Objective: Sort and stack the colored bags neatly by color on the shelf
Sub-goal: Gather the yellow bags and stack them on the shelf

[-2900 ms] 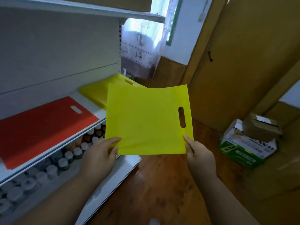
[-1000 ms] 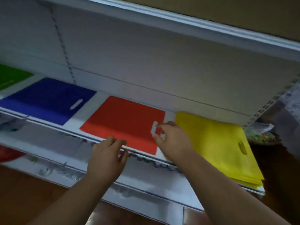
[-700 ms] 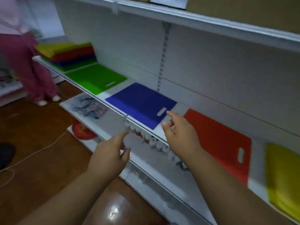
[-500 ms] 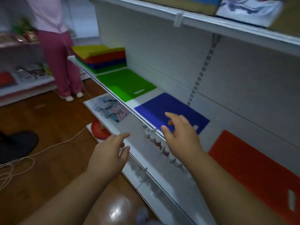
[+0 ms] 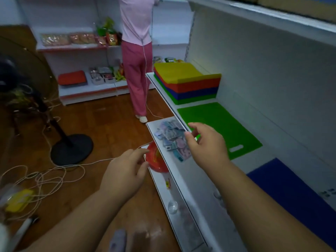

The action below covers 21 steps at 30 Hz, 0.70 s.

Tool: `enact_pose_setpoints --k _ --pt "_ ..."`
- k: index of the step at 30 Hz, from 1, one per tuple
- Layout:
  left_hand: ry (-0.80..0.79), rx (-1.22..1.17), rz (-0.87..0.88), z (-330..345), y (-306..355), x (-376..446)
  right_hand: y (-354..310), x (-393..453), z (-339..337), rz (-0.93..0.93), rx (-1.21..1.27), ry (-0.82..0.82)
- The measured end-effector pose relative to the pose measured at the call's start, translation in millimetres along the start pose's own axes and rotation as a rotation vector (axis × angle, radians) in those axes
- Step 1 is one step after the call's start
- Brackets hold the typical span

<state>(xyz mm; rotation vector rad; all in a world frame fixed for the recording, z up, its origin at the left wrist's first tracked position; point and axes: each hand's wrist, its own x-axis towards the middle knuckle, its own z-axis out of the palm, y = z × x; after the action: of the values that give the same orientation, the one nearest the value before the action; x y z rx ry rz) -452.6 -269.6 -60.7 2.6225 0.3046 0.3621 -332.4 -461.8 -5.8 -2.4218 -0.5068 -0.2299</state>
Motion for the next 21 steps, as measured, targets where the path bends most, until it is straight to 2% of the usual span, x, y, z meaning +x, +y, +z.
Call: enact_pose_setpoints --k 5,11,17,21 --pt "-0.024 -0.025 0.072 -9 -65 83 -27 69 54 0.067 -0.054 0.034" --pt "-0.056 -0.076 0.208 -28 -102 183 -52 135 73 0.168 -0.106 0.126" --pt "-0.139 -0.191 0.29 7 -109 268 -23 176 79 0.269 -0.106 0.111" --pt "-0.172 -0.208 0.291 33 -109 328 -7 237 81 0.309 -0.093 0.089"
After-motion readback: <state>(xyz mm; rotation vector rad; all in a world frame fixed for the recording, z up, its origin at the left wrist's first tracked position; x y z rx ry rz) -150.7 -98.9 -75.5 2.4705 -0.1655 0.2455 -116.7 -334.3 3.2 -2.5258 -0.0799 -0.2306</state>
